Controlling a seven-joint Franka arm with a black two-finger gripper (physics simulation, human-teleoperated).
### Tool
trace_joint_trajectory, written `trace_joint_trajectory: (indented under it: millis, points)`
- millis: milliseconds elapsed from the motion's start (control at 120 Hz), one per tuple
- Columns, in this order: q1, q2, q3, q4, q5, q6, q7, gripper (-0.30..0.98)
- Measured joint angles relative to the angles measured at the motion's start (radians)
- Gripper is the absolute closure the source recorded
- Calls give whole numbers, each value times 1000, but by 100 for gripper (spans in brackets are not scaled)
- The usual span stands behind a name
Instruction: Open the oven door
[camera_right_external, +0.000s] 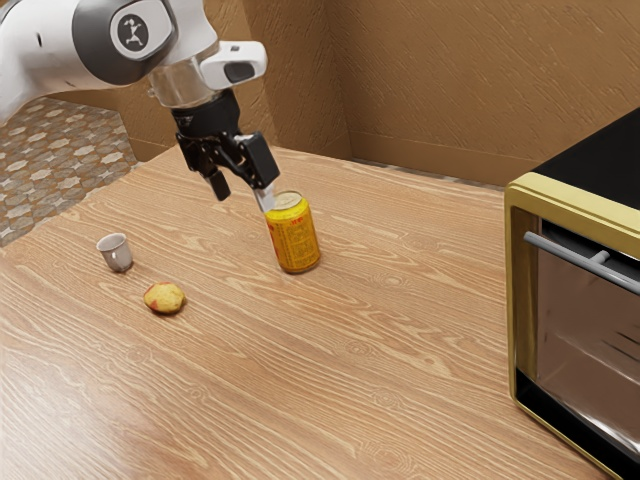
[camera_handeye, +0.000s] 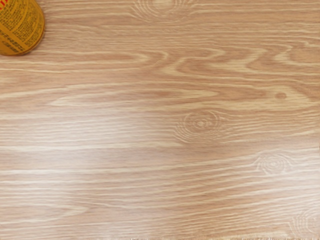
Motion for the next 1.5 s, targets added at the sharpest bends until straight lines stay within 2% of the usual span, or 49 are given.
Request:
trace_joint_trajectory:
  millis: [100,150,183,208,225,292,325,375,467,567,733,892,1200,1500]
  points:
    - [0,-3,1,9,-2,-8,22,0]
    - [7,-93,-13,152,-18,-22,54,0]
    - [87,-227,-133,201,-64,-34,117,0]
    - [167,-287,-256,198,-73,-43,159,0]
    - [176,-314,-351,192,-76,-53,186,0]
    - [-10,-363,-698,139,-64,-75,283,0]
    - [-52,-374,-811,120,-53,-76,327,1]
    - [-73,-389,-898,102,-42,-78,389,1]
    - [-76,-360,-970,54,-25,-33,492,1]
    - [-82,-178,-1089,43,74,87,587,0]
    - [-76,3,-1112,82,236,250,713,0]
    - [-95,86,-1035,99,337,329,805,0]
    - [-86,90,-939,63,404,340,865,0]
    - [-85,95,-883,-34,382,354,866,0]
